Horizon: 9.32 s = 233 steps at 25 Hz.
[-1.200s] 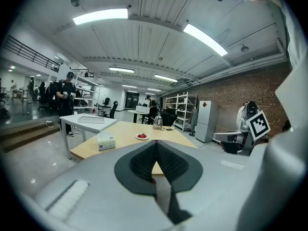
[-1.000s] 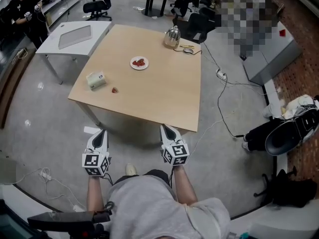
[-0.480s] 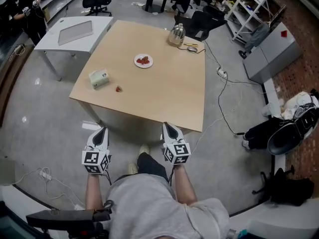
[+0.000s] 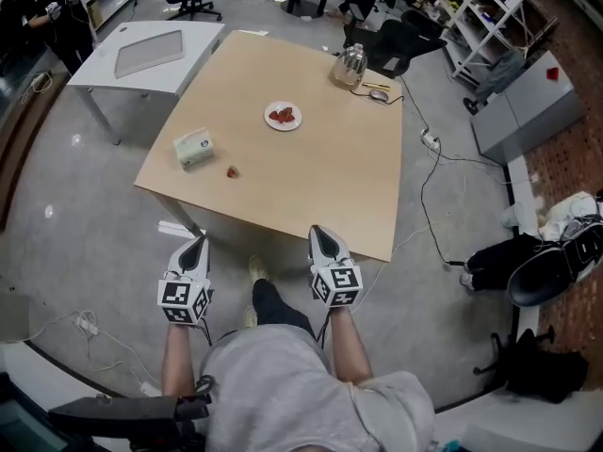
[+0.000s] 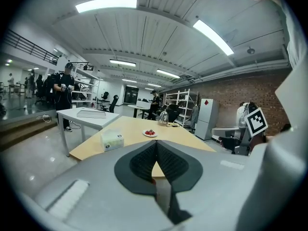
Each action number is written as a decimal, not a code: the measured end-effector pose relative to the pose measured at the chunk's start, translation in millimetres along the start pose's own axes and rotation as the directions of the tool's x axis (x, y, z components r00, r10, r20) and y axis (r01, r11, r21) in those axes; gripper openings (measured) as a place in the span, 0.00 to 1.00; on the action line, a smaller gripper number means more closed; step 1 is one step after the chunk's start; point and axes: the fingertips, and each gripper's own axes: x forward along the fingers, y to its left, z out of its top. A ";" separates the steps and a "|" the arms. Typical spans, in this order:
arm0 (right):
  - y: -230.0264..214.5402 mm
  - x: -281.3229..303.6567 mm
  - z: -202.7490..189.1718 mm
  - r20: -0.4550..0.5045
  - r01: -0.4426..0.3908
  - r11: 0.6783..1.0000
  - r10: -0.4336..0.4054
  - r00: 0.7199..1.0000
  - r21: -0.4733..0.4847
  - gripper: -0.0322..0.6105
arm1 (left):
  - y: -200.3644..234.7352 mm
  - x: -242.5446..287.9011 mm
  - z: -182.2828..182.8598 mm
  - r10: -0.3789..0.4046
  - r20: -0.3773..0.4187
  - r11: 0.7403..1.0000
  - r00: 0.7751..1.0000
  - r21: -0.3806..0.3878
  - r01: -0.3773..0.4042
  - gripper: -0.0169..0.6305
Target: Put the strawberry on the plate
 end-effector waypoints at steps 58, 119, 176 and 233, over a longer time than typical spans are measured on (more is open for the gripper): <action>-101.3 221.9 -61.1 -0.271 -0.046 0.994 0.071 0.960 0.098 0.06 | 83.5 276.9 -99.4 -0.058 -0.431 0.996 0.900 0.031 0.079 0.22; -160.0 242.1 -48.1 -0.253 0.019 0.993 0.010 0.967 0.114 0.06 | 88.4 335.2 -87.0 0.019 -0.426 1.000 0.904 0.012 -0.016 0.28; -247.0 262.0 -53.9 -0.311 0.304 0.929 -0.231 0.922 0.210 0.06 | 45.6 533.3 -26.5 -0.219 -0.385 0.958 0.897 0.089 0.272 0.28; -247.3 275.6 -57.7 -0.323 0.286 0.928 -0.202 0.925 0.239 0.06 | 45.1 547.1 -21.1 -0.246 -0.348 0.957 0.905 0.060 0.283 0.42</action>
